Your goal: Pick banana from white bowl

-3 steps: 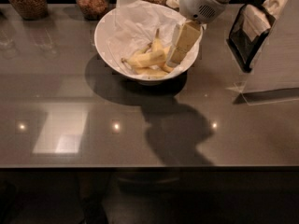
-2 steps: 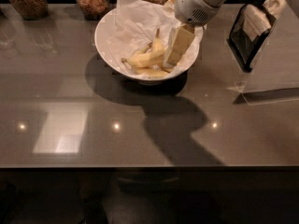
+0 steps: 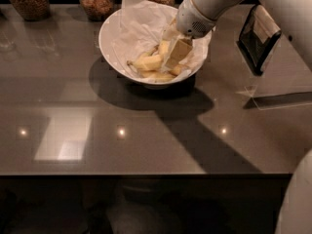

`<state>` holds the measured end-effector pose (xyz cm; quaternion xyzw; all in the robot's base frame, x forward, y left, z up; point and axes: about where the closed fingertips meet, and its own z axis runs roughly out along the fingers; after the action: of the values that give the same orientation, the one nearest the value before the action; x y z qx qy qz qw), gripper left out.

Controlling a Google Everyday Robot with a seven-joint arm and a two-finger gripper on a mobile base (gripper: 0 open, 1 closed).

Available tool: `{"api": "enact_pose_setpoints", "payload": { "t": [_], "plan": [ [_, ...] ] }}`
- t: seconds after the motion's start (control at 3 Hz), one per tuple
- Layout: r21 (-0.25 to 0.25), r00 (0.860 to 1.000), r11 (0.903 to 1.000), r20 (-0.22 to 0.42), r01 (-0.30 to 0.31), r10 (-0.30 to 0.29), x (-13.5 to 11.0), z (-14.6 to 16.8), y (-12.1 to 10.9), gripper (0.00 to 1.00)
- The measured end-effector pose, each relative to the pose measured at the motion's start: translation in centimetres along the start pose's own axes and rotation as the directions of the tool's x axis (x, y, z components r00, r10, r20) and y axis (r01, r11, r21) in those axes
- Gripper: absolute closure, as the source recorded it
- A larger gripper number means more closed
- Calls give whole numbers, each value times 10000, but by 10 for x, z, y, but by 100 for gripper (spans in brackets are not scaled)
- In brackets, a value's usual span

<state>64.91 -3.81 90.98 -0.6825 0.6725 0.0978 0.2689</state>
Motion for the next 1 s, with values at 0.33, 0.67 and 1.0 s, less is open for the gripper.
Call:
{"api": "enact_pose_setpoints", "payload": {
  "t": [0.33, 0.67, 1.0],
  "plan": [
    [-405, 9999, 9991, 50, -149, 151, 6, 20, -3, 34],
    [-704, 9996, 9971, 53, -273, 278, 11, 35, -5, 34],
    [-860, 9994, 9957, -1, -337, 339, 15, 43, -6, 53]
  ]
}}
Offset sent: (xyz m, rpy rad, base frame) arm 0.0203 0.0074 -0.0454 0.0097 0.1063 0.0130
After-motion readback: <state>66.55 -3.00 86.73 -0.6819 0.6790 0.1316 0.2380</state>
